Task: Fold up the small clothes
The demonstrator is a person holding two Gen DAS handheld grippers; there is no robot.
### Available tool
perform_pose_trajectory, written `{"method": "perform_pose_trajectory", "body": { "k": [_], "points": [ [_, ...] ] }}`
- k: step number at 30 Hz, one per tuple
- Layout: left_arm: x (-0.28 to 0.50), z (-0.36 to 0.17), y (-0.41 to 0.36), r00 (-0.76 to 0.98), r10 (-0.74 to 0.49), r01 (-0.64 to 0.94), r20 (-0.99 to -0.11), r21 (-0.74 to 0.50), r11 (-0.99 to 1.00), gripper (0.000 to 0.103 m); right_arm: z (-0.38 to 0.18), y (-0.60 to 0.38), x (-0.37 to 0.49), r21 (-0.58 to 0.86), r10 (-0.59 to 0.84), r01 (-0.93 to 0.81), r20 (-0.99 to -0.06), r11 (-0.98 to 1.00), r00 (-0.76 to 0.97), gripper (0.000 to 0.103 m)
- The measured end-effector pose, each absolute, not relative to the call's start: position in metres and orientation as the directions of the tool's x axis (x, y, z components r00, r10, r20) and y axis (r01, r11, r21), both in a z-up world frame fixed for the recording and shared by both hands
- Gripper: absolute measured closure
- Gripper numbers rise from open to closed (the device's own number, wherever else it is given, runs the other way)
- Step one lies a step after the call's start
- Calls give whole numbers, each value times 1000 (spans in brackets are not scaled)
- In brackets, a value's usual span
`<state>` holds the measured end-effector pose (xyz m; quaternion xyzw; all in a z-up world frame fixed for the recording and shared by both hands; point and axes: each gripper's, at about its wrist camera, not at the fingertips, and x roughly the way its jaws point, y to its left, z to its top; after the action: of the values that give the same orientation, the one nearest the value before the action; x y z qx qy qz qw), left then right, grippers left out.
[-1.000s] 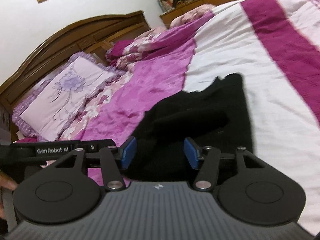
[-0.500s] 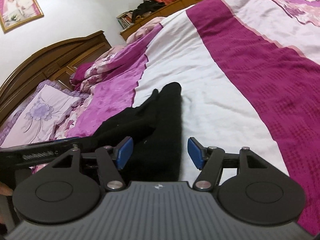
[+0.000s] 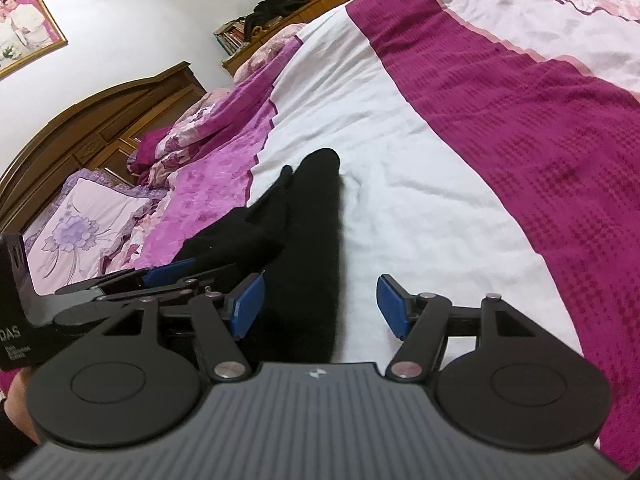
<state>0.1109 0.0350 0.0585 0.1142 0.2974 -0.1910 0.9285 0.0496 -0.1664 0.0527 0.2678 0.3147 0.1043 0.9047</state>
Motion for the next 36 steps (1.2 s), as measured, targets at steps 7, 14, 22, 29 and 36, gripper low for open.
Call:
{"method": "perform_pose_trajectory", "body": {
  "k": [7,14,22,29,36],
  "points": [
    [122,74,62,796,-297,347,-527,-4,938,95,47,-167,53,554,356,-12,-519,833,777,33],
    [157,80,103,823,-214,198,-526,-87,976,96,44,-164,55,554,362,-12,-528,833,768,33],
    [165,63,134,783,-218,122,-583,-200,972,90,41,-157,57,542,369,-24,-538,840,758,33],
    [131,67,158,788,-274,108,-551,-314,943,62,42,-151,57,526,370,-38,-543,850,754,33],
    [90,66,176,787,-353,114,-505,-443,889,53,43,-148,58,517,360,-28,-555,855,750,33]
  ]
}}
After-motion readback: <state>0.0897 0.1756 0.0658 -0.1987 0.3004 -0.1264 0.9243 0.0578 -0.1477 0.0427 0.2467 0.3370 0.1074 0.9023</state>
